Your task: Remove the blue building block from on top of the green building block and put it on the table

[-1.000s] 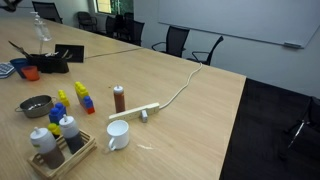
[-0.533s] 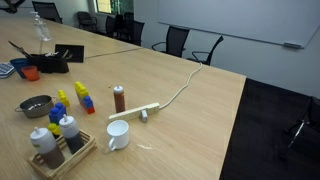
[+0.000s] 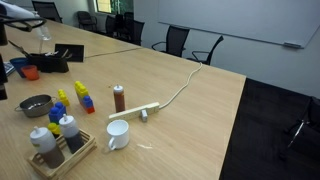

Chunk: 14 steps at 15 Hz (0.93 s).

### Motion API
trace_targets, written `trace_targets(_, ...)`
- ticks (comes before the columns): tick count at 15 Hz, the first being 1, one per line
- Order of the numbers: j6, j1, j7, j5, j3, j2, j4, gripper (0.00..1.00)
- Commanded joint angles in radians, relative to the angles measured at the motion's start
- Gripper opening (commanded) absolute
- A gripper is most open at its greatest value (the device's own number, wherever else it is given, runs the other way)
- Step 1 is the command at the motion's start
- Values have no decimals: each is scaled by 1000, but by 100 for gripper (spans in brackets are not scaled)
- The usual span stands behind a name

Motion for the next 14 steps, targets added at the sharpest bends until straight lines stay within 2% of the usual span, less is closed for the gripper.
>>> trace_targets(1, 24, 16, -10, 17, 4, 32, 11, 100)
trace_targets(4, 44, 29, -24, 26, 6, 86, 36, 100)
trace_targets(10, 44, 28, -30, 27, 3, 84, 39, 100)
trace_targets(14, 188, 32, -74, 27, 4, 167, 47, 100)
